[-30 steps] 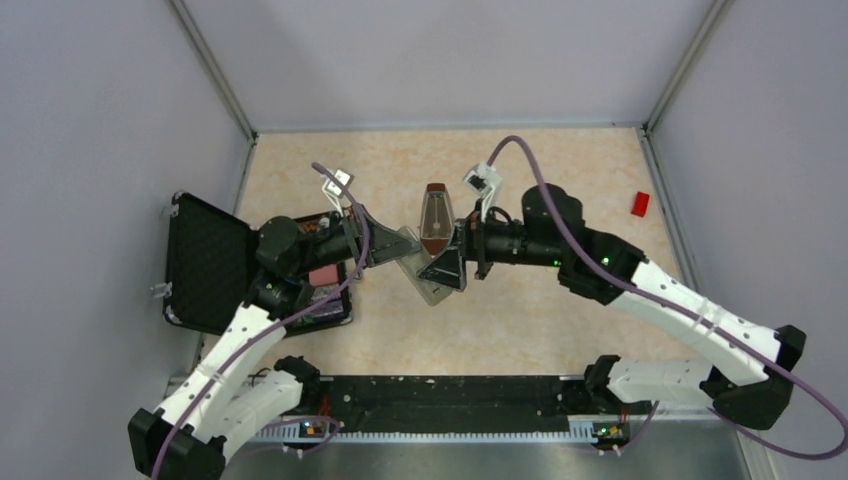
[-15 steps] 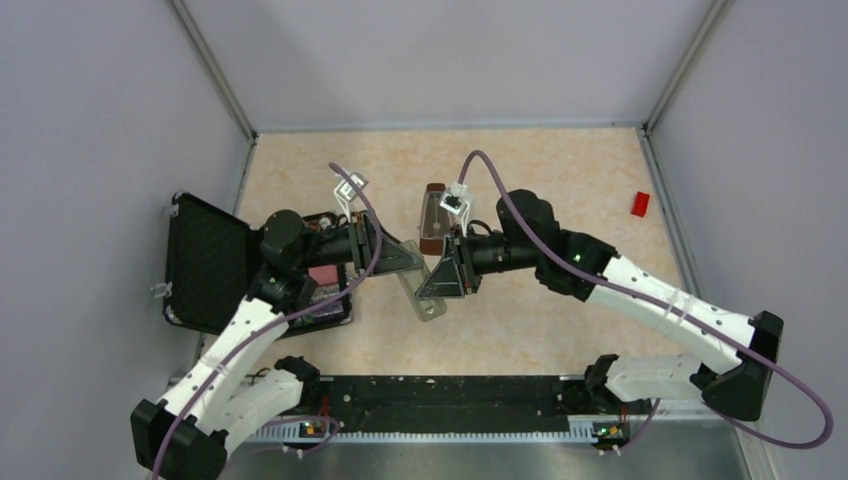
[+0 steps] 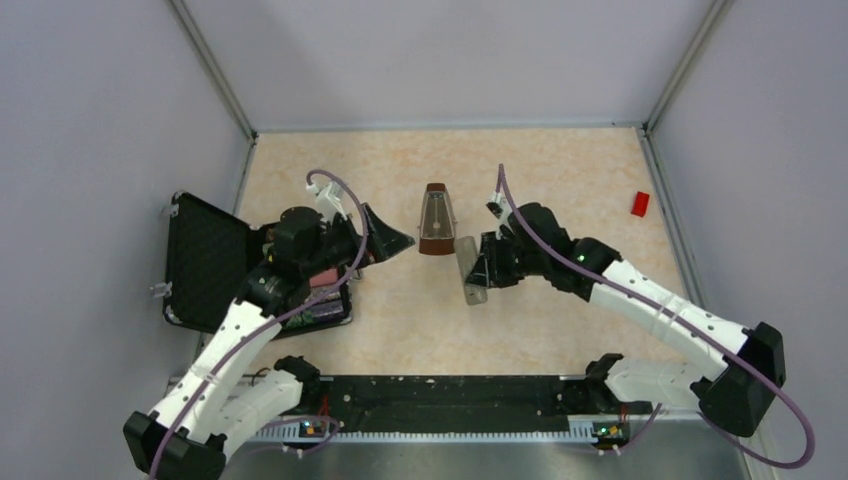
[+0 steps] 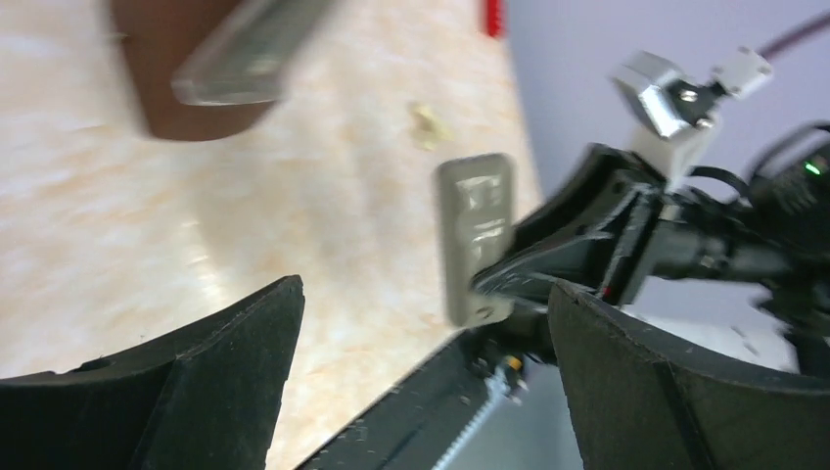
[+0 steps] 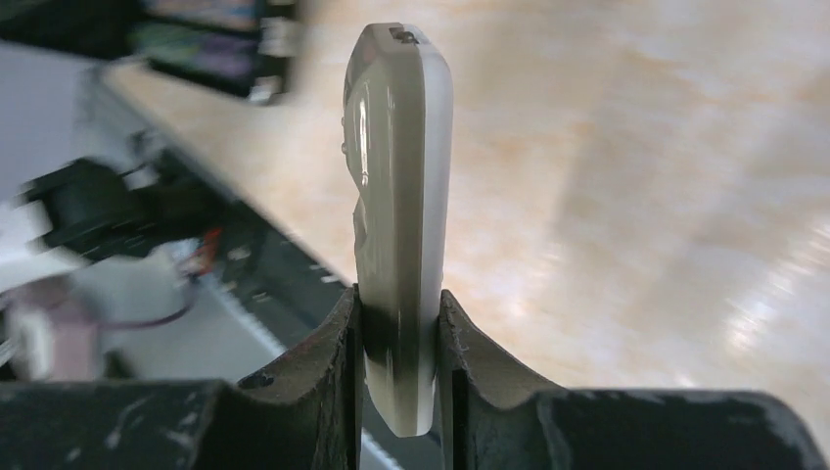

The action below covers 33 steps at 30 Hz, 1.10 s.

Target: Load the batteries into the remote control

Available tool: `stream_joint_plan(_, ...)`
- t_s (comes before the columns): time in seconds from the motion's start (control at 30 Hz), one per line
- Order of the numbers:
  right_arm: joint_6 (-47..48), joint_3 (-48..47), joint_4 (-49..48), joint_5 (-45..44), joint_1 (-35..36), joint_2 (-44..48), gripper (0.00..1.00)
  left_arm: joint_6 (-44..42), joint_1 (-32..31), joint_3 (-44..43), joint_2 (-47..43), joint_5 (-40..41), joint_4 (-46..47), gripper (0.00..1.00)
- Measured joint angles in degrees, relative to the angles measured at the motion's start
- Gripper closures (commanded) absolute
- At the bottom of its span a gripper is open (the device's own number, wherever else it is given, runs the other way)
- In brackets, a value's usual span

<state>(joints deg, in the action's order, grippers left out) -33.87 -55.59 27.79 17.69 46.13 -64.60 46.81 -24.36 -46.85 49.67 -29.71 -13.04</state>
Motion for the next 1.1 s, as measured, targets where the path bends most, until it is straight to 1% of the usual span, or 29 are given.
stream_joint_plan(0.03,0.7,0.1,3.6,-5.4,-1.1,-0.3,0.94,-0.9,0.0,-0.1,-0.5,4.5,-3.1,0.02)
stream_joint_plan(0.07,1.2,0.1,5.4,-8.7,-1.6,-0.7,0.94,-1.6,0.1,-0.1,-1.0,7.8,-5.5,0.03)
stream_joint_plan(0.1,1.9,0.1,7.9,-14.0,-1.8,-1.6,0.94,-2.2,0.1,-0.1,-1.6,11.0,-8.0,0.03)
stream_joint_plan(0.17,3.0,0.1,11.1,-22.0,-2.1,-4.2,0.94,-3.4,0.2,-0.1,-2.7,15.3,-11.1,0.04)
stream_joint_plan(0.3,5.4,0.1,15.1,-36.8,-2.8,-13.0,0.93,-5.0,0.2,-0.2,-3.8,19.5,-14.1,0.05)
stream_joint_plan(0.37,6.6,0.1,16.1,-41.7,-3.1,-17.1,0.93,-5.5,0.2,-0.2,-3.8,20.7,-15.2,0.05)
stream_joint_plan(0.47,8.2,-0.2,17.1,-46.7,-3.2,-22.4,0.91,-6.3,0.2,-0.2,-3.8,21.7,-16.3,0.05)
stream_joint_plan(0.53,9.3,-1.1,18.0,-49.0,-3.2,-26.3,0.89,-6.6,0.2,-0.3,-3.8,22.1,-16.9,0.04)
stream_joint_plan(0.6,10.2,-2.1,18.3,-50.4,-3.2,-29.1,0.85,-6.8,0.2,-0.3,-4.0,22.3,-17.4,0.05)
stream_joint_plan(0.67,10.6,-3.0,18.6,-51.1,-3.2,-30.9,0.78,-6.9,0.2,-0.3,-4.3,22.8,-17.7,0.04)
stream_joint_plan(0.73,10.9,-3.7,18.6,-51.2,-3.2,-32.2,0.68,-7.0,0.2,-0.7,-4.6,23.2,-18.2,0.05)
stream_joint_plan(0.87,11.0,-4.4,18.5,-50.2,-3.2,-32.5,0.58,-7.1,0.2,-2.1,-4.7,23.8,-18.9,0.04)
stream_joint_plan(1.1,10.7,-4.4,17.4,-44.2,-3.2,-31.1,0.55,-7.1,0.2,-3.6,-4.7,24.7,-21.5,0.04)
